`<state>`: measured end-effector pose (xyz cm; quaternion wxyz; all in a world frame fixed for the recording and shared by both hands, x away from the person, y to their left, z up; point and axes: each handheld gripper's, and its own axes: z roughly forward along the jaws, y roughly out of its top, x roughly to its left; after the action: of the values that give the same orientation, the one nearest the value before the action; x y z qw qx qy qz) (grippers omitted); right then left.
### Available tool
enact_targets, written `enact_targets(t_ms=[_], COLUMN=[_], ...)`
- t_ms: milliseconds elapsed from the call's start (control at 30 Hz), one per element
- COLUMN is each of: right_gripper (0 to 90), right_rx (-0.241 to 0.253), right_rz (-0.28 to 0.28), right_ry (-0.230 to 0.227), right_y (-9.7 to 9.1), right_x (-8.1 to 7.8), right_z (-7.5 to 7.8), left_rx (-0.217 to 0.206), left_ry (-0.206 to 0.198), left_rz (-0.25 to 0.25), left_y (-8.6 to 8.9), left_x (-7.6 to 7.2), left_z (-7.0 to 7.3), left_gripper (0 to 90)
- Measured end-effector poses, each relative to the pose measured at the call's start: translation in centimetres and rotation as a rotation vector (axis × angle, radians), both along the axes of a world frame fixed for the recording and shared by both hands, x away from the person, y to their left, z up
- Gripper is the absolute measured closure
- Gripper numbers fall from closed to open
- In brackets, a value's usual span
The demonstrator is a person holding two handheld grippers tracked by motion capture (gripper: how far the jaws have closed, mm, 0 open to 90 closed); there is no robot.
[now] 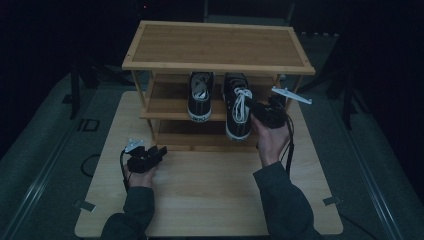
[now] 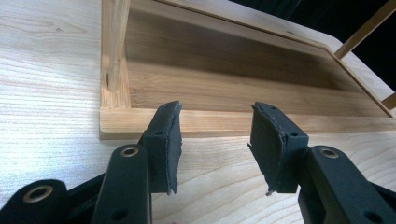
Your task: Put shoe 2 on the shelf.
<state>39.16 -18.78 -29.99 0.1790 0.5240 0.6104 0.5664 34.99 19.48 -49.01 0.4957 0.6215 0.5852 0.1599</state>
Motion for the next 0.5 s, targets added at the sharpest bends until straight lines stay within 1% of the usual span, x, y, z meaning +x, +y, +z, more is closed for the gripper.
enact_targets(t_ms=[67, 100, 200, 333, 433, 500], right_gripper=[88.8, 88.7, 88.8, 88.7, 88.8, 88.7], right_rx=[0.004, 0.011, 0.027, 0.024, 0.008, 0.008], right_rz=[-0.005, -0.016, -0.031, -0.045, -0.059, -0.066], right_ry=[0.001, 0.003, -0.001, -0.009, -0.015, -0.016], right_y=[0.1, 0.5, 1.1, 1.8, 2.2, 2.4], right_x=[0.3, 0.8, 1.4, 2.1, 2.6, 2.9], right_z=[-0.1, -0.3, -0.4, -0.3, -0.3, -0.4], left_rx=[0.000, 0.000, -0.001, -0.005, -0.010, -0.009], left_ry=[-0.001, -0.002, -0.001, -0.003, -0.002, -0.004], left_rz=[-0.001, -0.001, -0.001, 0.003, 0.005, 0.007], left_y=[0.0, 0.0, 0.0, 0.1, 0.2, 0.3], left_x=[0.0, 0.0, 0.0, 0.0, 0.0, 0.0], left_z=[0.0, 0.0, 0.0, 0.0, 0.0, 0.0], left_gripper=[53.7, 53.7, 53.7, 53.7, 53.6, 53.7])
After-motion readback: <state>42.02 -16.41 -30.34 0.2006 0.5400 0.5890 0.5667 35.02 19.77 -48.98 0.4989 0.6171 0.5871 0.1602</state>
